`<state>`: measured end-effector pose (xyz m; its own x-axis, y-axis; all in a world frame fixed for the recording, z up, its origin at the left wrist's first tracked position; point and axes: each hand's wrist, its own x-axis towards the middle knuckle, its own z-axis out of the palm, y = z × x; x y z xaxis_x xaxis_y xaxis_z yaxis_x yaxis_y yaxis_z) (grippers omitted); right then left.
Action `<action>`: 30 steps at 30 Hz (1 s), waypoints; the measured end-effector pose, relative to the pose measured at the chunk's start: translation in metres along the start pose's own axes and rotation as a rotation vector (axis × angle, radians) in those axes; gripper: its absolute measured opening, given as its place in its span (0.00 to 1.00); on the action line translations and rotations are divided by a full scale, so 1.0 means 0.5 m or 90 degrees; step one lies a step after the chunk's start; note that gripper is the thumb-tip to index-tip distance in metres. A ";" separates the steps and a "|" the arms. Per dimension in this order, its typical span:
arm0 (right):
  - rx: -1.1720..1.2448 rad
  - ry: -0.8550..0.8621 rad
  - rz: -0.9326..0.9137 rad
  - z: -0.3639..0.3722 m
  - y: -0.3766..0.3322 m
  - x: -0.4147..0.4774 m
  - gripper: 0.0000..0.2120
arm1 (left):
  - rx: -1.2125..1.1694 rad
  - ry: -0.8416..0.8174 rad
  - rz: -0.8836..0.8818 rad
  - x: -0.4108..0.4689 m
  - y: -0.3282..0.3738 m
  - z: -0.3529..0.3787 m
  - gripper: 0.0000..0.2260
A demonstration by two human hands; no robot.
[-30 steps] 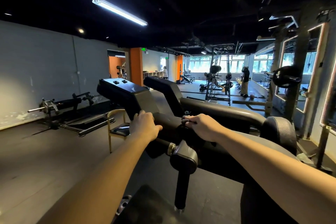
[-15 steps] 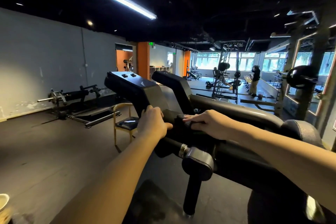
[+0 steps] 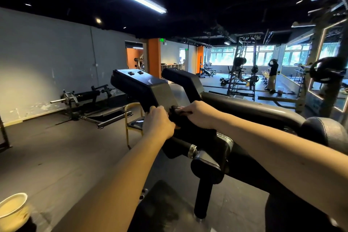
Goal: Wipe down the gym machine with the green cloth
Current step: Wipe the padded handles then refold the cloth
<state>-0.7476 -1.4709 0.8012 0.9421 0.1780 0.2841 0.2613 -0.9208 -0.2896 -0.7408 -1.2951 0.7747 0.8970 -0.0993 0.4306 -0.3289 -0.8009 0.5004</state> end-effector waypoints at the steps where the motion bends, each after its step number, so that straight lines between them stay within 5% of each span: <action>1: 0.005 -0.009 -0.011 -0.002 0.017 -0.020 0.14 | -0.017 -0.002 -0.004 0.003 -0.003 0.000 0.17; 8: -0.036 0.003 0.000 0.011 0.001 -0.005 0.15 | -0.161 0.077 -0.088 0.050 -0.048 -0.020 0.10; 15: -0.023 0.063 0.191 0.023 -0.082 0.074 0.04 | -0.219 0.078 -0.103 0.050 -0.054 -0.016 0.07; 23: -0.046 -0.003 -0.039 0.038 -0.010 -0.006 0.19 | -0.236 0.086 -0.079 0.050 -0.060 -0.013 0.07; 30: 0.027 0.071 0.184 0.020 -0.021 0.042 0.14 | -0.246 0.104 -0.072 0.043 -0.066 -0.007 0.07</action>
<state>-0.7287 -1.4540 0.8012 0.9504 -0.1299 0.2827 -0.0028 -0.9123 -0.4096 -0.7117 -1.2687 0.7700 0.8853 0.0961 0.4550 -0.3459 -0.5179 0.7824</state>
